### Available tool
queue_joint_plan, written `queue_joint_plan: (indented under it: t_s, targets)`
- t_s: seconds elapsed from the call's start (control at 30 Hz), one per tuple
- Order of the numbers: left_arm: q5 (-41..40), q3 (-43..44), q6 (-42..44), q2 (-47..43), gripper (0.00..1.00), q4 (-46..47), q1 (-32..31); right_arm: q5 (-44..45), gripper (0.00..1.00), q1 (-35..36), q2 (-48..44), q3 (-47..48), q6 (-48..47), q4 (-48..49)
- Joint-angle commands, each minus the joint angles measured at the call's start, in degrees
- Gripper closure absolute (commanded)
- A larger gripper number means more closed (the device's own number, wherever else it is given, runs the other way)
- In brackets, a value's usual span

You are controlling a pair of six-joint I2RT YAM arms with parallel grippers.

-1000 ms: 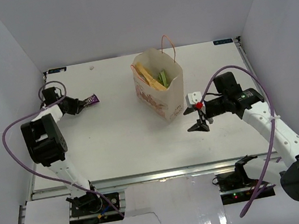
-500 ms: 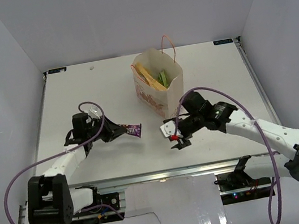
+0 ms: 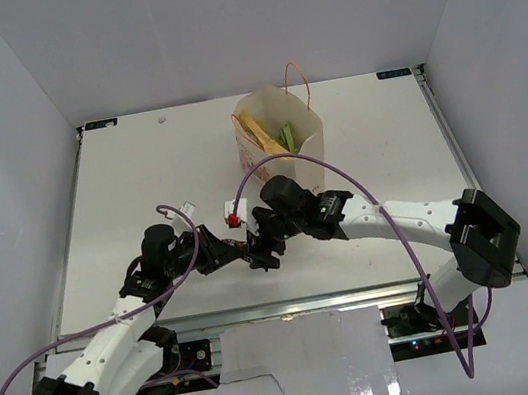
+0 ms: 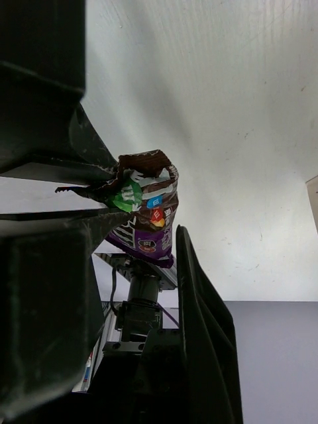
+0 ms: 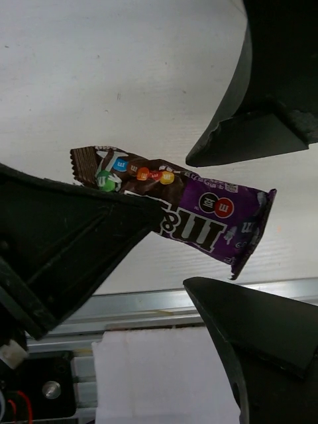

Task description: Place the snacks into the paper bag

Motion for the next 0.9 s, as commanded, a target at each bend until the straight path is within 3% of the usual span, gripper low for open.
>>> queue_joint_plan:
  t_s: [0.0,0.37,0.5,0.7,0.87]
  targets:
    - [-1.79,-0.39,-0.73,-1.45,0.72,0.37,-1.55,0.24,0.27,0.41,0.97,2.14,7.94,3.91]
    - [-2.23,1.28,0.15,-2.24,0.71,0.98,-1.99,2.52,0.49,0.50,2.91,0.20,5.75,3.39]
    - [-2.23,1.98,0.32,-2.32,0.69,1.68,-1.99,2.34,0.63,0.41,2.03,-0.68,5.13,3.21]
    - [-2.41,3.83,0.94,-2.41,0.60,2.65,-1.99,1.56,0.83,-0.38,0.28,-0.33,3.55,2.42]
    - [-6.08,7.60,3.83,-3.47,0.45,-0.94,-1.99,-0.46,0.89,-2.14,-1.48,1.16,1.10,0.32]
